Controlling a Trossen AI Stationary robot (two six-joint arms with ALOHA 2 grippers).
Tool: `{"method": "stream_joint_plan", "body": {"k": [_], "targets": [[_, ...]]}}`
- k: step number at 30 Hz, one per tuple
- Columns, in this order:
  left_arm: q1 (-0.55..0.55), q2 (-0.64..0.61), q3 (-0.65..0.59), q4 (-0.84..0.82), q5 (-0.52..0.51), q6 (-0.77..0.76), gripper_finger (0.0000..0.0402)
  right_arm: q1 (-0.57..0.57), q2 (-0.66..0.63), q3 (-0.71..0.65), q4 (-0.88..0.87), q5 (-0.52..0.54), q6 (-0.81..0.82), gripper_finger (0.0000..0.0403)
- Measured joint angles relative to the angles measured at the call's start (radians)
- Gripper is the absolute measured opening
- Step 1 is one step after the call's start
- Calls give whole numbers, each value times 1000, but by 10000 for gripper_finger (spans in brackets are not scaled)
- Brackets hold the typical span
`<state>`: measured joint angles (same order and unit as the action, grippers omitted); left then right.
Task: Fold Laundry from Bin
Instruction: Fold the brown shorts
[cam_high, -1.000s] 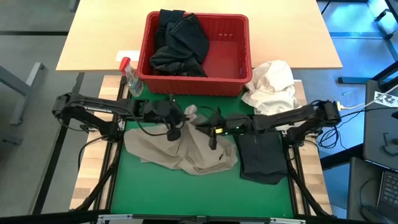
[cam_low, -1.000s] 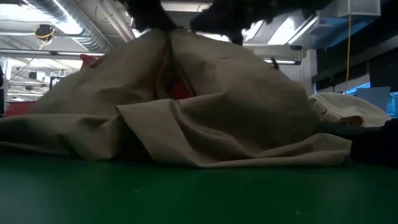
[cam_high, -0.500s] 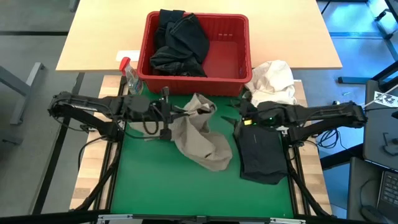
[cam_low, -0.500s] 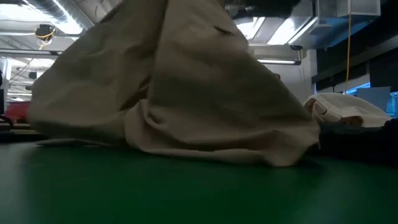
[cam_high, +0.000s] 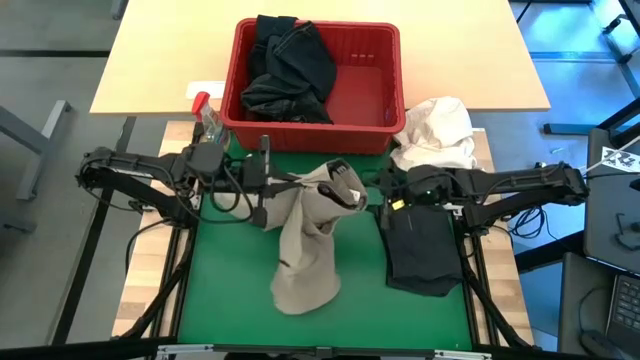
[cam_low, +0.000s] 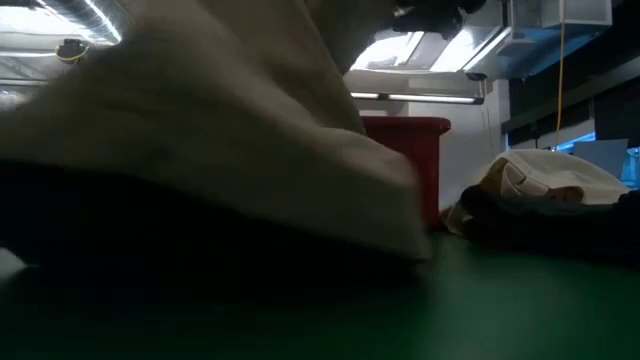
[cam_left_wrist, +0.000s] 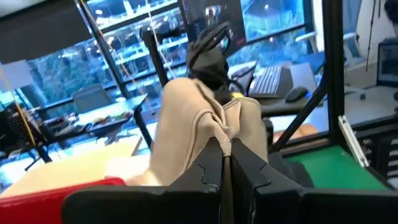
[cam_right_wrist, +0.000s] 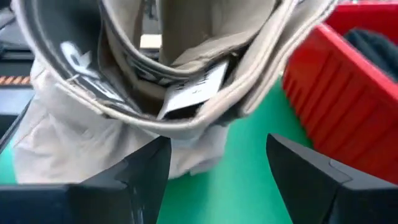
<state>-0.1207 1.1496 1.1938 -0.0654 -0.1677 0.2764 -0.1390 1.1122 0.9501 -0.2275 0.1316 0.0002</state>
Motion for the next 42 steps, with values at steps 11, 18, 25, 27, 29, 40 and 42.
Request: {"method": "stream_joint_plan", "body": {"k": [11, 18, 25, 27, 29, 40, 42], "targets": [[0, 0, 0, 7, -5, 6, 0, 1, -6, 1, 112, -168, 21, 264], [0, 0, 0, 9, -3, 13, 0, 1, -34, 45, 158, -166, 3, 264], [0, 0, 0, 7, -3, 23, 0, 1, 3, 45, 215, -135, 0, 264], [0, 0, 0, 4, -3, 23, 0, 1, 21, 45, 221, -135, 0, 264], [0, 0, 0, 5, -3, 24, 0, 1, 40, 45, 255, -151, -1, 251], [0, -5, 0, 5, -2, 24, 0, 2, 83, 45, 416, -98, -121, 18], [0, -9, 0, 5, -4, 25, 0, 1, 66, 49, 390, -60, -166, 18]]}}
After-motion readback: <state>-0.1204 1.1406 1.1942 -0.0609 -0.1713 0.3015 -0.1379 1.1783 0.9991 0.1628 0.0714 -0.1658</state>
